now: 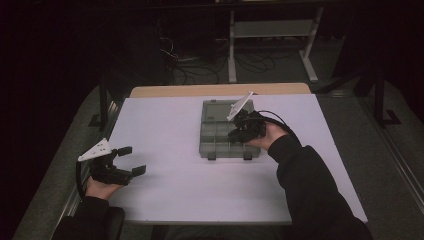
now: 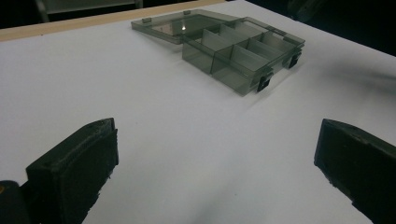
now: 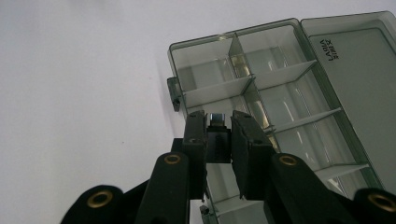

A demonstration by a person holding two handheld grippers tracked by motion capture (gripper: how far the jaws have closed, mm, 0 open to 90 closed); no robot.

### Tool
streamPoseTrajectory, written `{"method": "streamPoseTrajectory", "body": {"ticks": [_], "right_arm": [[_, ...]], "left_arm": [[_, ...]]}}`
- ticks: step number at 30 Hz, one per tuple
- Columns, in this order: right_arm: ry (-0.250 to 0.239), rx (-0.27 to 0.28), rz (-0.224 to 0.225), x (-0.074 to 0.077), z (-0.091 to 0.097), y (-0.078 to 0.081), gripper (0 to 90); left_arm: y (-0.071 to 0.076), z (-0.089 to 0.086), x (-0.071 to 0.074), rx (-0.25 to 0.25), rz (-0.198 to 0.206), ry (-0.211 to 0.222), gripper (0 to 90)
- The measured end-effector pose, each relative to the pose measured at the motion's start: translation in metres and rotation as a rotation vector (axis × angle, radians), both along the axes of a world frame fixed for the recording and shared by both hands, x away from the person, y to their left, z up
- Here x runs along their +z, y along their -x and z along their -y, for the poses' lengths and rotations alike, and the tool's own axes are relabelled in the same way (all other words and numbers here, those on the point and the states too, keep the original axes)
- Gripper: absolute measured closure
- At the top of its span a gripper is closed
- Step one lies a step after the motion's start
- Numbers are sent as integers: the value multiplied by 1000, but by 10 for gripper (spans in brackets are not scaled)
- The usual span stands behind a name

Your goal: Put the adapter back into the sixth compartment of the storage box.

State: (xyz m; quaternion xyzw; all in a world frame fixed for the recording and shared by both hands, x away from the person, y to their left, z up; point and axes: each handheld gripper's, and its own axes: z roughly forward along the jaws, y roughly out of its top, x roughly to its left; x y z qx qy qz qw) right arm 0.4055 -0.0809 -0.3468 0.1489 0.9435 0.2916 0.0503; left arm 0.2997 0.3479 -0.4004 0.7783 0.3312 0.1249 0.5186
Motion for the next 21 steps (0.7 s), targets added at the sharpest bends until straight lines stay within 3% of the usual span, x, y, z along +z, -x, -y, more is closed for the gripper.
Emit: {"method": "streamPoseTrajectory", "body": {"ticks": [21], "right_arm": [[15,29,-14,-9,-20,-10,752]], "left_arm": [[0,0,0,-1,0,0,0]]}}
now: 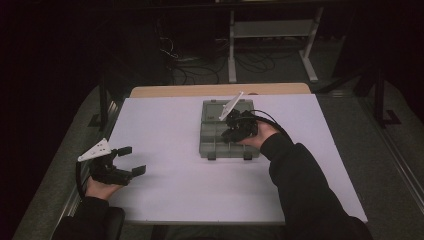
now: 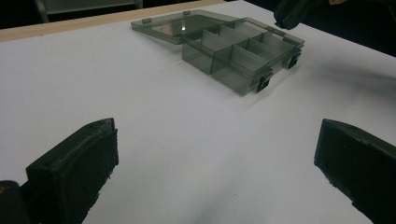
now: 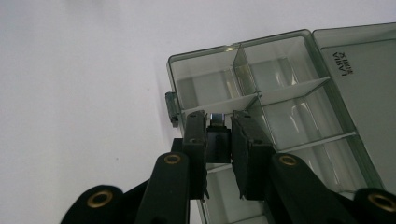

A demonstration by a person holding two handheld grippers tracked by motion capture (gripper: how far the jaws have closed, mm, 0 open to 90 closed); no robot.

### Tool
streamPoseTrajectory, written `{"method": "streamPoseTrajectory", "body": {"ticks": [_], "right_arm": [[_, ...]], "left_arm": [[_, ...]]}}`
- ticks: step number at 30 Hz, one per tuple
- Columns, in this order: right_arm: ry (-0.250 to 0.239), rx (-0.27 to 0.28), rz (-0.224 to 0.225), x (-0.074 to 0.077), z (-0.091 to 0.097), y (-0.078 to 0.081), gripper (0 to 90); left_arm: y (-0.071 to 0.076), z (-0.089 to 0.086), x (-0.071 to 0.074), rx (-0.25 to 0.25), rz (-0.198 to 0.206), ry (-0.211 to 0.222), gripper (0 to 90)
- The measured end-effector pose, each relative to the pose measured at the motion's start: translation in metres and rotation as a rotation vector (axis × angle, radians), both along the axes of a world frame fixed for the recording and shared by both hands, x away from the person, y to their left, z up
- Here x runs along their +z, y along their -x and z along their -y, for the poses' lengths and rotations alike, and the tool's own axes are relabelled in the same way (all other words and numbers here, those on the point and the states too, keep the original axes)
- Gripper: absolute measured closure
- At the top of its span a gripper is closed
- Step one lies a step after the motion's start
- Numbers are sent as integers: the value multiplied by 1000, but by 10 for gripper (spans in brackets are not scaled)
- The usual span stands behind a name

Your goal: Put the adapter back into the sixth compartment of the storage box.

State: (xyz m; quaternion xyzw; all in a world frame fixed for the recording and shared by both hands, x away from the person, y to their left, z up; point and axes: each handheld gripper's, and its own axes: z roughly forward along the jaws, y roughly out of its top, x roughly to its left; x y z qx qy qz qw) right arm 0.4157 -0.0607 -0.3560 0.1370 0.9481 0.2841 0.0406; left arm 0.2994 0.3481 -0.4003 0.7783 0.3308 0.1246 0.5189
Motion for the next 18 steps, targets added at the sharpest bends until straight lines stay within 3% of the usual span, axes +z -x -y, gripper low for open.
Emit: {"method": "streamPoseTrajectory", "body": {"ticks": [18], "right_arm": [[24,-7,-24,-19,-8,-14,752]], "left_arm": [[0,0,0,-1,-1,-3,0]]}}
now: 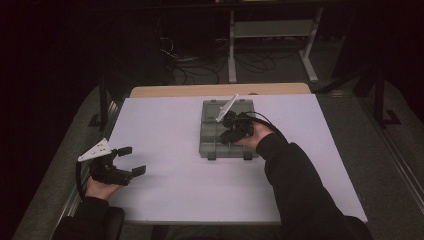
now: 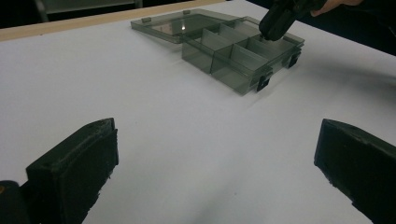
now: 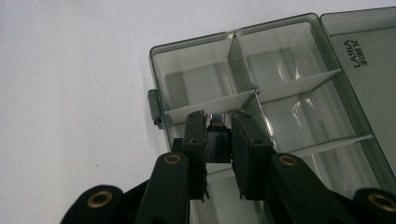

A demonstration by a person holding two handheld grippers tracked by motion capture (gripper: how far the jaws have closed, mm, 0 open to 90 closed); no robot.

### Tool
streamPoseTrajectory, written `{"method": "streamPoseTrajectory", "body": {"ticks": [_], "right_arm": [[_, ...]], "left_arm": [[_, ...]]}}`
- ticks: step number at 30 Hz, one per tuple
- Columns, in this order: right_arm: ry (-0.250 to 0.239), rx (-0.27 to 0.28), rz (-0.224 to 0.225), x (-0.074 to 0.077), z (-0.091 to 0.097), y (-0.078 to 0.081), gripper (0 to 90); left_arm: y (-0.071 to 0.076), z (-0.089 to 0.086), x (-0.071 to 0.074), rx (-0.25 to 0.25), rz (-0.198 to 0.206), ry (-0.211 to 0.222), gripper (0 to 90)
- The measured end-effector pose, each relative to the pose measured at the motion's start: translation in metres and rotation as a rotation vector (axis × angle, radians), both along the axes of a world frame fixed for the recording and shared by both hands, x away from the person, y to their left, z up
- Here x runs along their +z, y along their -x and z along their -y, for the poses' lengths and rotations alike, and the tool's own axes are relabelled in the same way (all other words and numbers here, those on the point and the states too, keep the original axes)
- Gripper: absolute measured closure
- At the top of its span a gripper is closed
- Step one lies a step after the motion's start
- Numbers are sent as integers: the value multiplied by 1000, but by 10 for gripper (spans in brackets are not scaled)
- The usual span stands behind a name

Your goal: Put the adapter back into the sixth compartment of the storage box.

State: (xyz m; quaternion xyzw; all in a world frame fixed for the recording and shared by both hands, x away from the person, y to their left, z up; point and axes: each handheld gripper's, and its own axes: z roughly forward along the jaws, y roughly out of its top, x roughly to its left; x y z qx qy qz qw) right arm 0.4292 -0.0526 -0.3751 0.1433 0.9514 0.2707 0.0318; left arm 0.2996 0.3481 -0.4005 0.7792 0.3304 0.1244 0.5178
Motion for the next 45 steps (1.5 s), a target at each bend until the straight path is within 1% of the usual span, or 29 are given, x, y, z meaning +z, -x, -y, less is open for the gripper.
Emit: {"method": "streamPoseTrajectory", "body": {"ticks": [7,15,19,24,28,30,38,45], "right_arm": [[14,4,-9,-7,-3,-3,752],[40,-7,-30,-16,-7,-7,752],[51,-12,-31,-20,-7,-8,752],[48,-2,-35,-23,-9,-10,752],[46,-5,-44,-25,-9,-11,748],[36,-10,-50,-25,-9,-12,708],[33,-9,-43,-21,-7,-9,672],[20,-32,-25,-10,-1,-6,538]], "left_arm": [[0,0,0,-1,-1,-1,0],[0,0,0,-4,-1,-2,0],[0,1,0,-4,-1,-2,0],[0,1,0,-5,-2,-3,0],[0,1,0,-5,-2,-3,0],[0,1,0,-5,-2,-2,0],[0,1,0,-6,-3,-2,0],[0,0,0,-7,-2,-3,0]]}}
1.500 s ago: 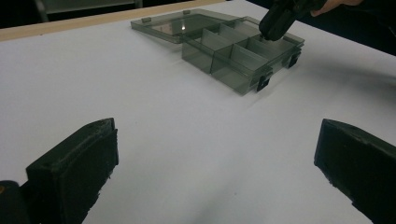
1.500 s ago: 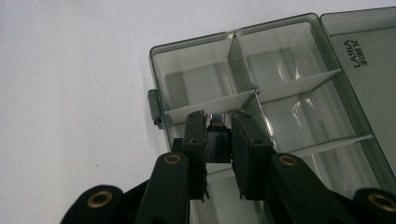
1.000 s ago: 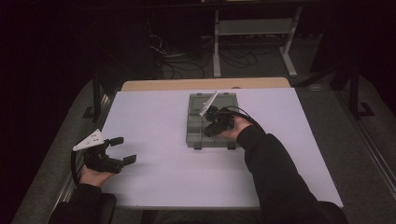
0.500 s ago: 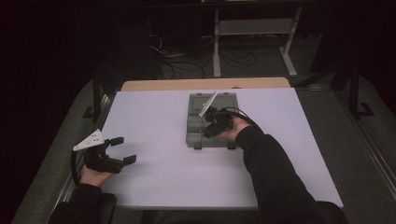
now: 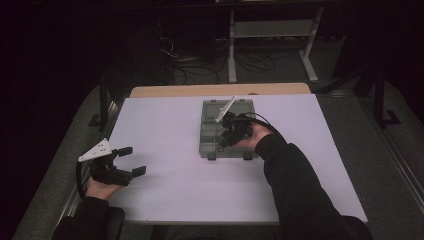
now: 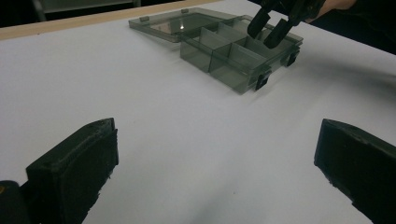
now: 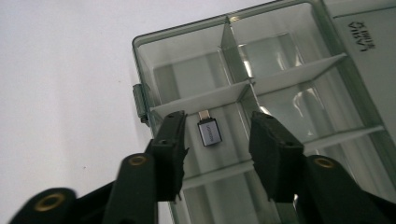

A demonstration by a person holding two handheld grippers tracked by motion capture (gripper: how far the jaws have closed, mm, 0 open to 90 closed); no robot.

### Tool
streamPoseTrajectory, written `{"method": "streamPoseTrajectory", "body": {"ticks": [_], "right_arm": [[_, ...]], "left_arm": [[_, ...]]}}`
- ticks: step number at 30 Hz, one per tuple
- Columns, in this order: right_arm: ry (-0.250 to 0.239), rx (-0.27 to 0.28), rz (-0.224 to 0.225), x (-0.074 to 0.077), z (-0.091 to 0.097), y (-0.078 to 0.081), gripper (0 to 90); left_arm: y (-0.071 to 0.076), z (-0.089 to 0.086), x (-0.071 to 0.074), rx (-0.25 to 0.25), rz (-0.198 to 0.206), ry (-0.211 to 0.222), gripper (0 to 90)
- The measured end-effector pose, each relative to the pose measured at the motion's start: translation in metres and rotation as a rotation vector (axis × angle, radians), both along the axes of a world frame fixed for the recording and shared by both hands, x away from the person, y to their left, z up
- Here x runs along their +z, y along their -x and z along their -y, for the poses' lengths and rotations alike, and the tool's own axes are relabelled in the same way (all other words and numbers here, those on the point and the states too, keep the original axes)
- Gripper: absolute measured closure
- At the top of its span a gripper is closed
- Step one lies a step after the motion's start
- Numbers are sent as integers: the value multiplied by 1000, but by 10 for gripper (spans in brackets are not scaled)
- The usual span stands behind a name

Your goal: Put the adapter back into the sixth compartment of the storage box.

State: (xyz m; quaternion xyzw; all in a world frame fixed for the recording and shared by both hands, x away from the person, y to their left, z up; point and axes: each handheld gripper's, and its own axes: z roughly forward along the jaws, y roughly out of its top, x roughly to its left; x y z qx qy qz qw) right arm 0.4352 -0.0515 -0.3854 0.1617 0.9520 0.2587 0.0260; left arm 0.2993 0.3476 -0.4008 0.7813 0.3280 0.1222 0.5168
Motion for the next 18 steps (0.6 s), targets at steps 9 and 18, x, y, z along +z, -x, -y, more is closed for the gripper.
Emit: {"method": "streamPoseTrajectory", "body": {"ticks": [9,18], "right_arm": [[-20,-46,7,12,9,4,299],[-56,-99,55,23,22,11,120]], "left_arm": [[0,0,0,1,-1,1,0],[0,0,0,2,-1,2,0]]}}
